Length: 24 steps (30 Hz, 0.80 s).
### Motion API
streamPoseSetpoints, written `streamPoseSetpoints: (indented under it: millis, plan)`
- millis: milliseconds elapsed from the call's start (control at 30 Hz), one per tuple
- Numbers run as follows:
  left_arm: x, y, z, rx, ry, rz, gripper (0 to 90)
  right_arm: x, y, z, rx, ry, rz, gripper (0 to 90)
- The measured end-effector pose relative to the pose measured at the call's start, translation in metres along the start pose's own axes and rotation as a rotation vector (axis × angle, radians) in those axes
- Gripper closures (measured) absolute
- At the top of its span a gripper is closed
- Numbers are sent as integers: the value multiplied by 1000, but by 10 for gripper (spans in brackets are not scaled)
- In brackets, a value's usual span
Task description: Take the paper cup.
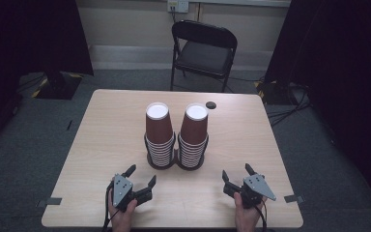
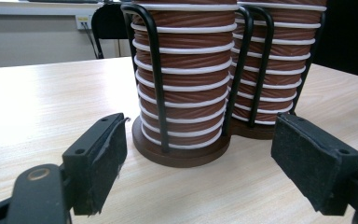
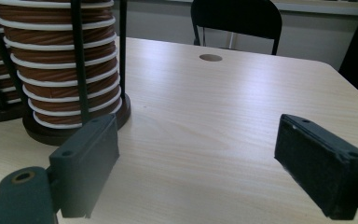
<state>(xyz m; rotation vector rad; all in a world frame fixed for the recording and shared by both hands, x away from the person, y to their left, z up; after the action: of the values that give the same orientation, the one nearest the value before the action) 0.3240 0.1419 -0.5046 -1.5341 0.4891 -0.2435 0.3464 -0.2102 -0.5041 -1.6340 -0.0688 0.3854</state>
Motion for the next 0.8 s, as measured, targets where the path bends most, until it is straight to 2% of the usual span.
streamPoseSetpoints:
  millis: [133, 233, 300, 400, 500, 600, 633, 667, 700, 800]
  plan:
    - [0, 0, 1, -8, -4, -5, 182, 2, 0, 3, -13, 4, 26, 131]
    - [0, 0, 2, -6, -6, -6, 182, 1, 0, 5, 8, -3, 12, 132]
    - [0, 0, 1, -3, -14, -5, 182, 2, 0, 5, 0, 0, 18, 130]
    - [1, 0, 1, 2, -10, 5, 182, 4, -2, 9, 23, -58, -1, 130]
    - [1, 0, 0, 15, 0, 6, 182, 4, -4, 13, 27, -78, -14, 130]
    - [1, 0, 0, 10, 14, 1, 195, 4, -10, 24, 24, -101, -28, 138]
    - [0, 0, 1, 6, 29, -1, 223, 3, -13, 28, 13, -108, -28, 217]
    - [0, 0, 1, 2, 44, -2, 223, 3, -13, 28, 13, -108, -28, 217]
    - [0, 0, 2, 4, 43, -4, 211, 1, -18, 33, 17, -126, -38, 232]
    - [0, 0, 2, -6, 51, 1, 210, 2, -22, 36, 13, -137, -43, 235]
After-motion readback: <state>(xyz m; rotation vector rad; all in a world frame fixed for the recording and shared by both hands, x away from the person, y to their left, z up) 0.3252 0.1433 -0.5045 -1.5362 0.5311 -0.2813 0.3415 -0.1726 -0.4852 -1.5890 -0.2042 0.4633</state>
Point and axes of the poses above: each handheld gripper's, and its own axes: x roughly forward along the jaws, y roughly out of its underside, z roughly to its left, the point moved 4 cm from there along x, roughly forward along the jaws, and after that the axes turned 2 degrees about -z, right-handed, at the moved point
